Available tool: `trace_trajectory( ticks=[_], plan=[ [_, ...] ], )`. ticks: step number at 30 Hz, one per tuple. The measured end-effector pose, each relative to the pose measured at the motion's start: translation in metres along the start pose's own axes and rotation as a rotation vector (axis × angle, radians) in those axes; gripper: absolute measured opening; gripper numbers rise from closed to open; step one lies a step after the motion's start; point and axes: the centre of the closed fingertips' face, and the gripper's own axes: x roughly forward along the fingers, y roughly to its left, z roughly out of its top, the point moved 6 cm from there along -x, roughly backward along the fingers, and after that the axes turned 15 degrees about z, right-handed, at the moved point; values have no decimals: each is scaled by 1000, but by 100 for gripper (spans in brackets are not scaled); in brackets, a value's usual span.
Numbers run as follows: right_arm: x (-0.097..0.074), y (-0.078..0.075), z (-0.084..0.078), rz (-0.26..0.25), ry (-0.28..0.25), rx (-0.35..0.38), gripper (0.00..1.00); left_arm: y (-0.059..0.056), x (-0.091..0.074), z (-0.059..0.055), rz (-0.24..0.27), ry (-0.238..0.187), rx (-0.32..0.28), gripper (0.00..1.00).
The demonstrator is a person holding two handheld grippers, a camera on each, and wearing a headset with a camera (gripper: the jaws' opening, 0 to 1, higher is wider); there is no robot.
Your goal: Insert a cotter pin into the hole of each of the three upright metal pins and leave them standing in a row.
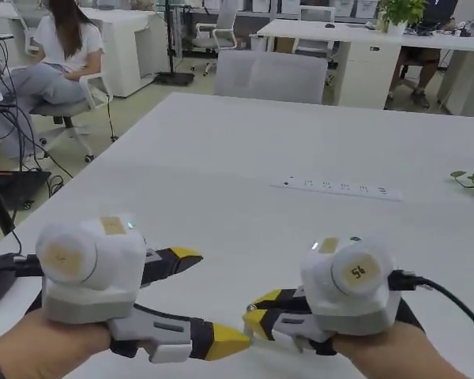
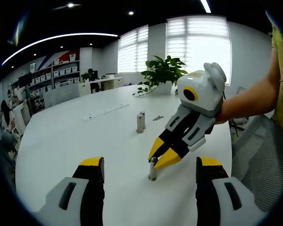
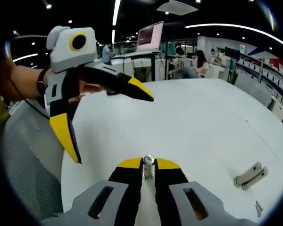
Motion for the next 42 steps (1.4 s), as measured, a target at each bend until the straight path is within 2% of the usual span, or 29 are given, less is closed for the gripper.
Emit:
trace_trajectory(
  ticks=[9, 12, 27, 32, 35, 37, 42],
  plan=[
    [5, 8, 1, -49, 1, 23, 9, 2, -4, -4, -5, 3, 3, 79],
    [5, 10, 1, -49, -7, 37, 9, 2, -5, -4, -6, 4, 2, 79],
    [2, 13, 6, -32, -25, -5, 15, 2, -2, -5, -13, 9, 6, 78],
    [-8, 16, 3, -46, -49, 1, 17, 0, -2, -5, -14, 15, 4, 77],
    [-18, 16, 5, -58, -80, 16, 18, -1, -1, -4, -15, 15, 4, 77],
    [-26, 18, 7, -57, -98, 18, 18, -2, 0, -4, -15, 17, 7, 77],
    [-54, 17, 9, -111, -119, -4, 19, -4, 1, -3, -15, 20, 8, 76]
  ],
)
